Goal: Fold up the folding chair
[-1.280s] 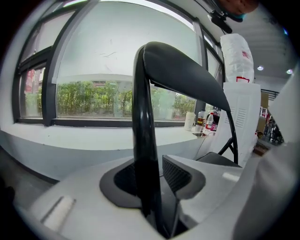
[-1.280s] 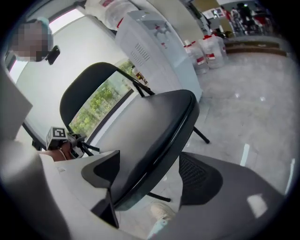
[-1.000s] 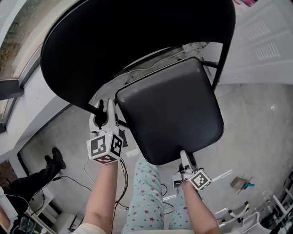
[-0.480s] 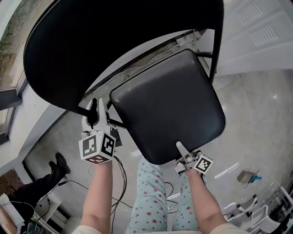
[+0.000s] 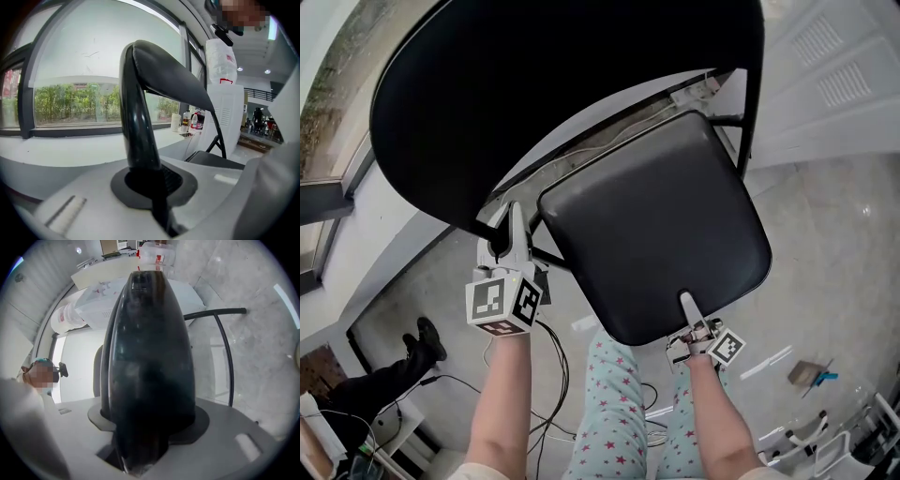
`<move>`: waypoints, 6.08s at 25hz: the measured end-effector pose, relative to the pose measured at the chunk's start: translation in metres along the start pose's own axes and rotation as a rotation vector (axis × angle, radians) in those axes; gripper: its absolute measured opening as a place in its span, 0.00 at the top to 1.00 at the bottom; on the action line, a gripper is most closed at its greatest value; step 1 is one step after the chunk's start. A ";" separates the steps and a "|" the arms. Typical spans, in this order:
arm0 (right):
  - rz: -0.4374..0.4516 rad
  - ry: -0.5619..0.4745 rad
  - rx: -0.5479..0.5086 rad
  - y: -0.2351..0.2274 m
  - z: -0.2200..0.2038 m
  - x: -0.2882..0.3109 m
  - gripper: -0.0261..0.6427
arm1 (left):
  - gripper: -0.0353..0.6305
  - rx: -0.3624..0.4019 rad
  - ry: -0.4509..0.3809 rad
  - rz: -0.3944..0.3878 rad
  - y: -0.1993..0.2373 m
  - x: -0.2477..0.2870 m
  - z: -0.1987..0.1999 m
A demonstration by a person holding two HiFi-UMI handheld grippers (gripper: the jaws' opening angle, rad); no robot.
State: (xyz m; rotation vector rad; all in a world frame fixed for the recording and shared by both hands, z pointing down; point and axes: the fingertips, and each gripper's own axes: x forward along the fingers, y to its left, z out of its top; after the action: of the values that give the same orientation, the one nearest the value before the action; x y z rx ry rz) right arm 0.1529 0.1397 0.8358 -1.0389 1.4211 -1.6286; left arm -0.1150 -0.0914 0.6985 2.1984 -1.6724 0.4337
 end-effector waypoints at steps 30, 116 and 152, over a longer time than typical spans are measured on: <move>-0.362 -0.108 -0.018 0.175 -0.035 0.083 0.65 | 0.94 -0.029 -0.159 -0.163 0.012 -0.031 0.098; -0.728 -0.271 0.145 0.319 0.000 0.472 0.54 | 0.84 0.404 -0.141 -0.837 0.091 0.048 0.333; -0.409 -0.494 0.253 0.333 0.017 0.481 0.57 | 0.83 0.222 -0.151 -0.851 0.094 0.079 0.382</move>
State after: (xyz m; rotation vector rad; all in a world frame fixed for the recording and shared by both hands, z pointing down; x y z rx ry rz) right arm -0.0245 -0.3445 0.5590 -1.5157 0.6891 -1.6170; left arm -0.1723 -0.3534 0.3998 2.8831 -0.6202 0.2190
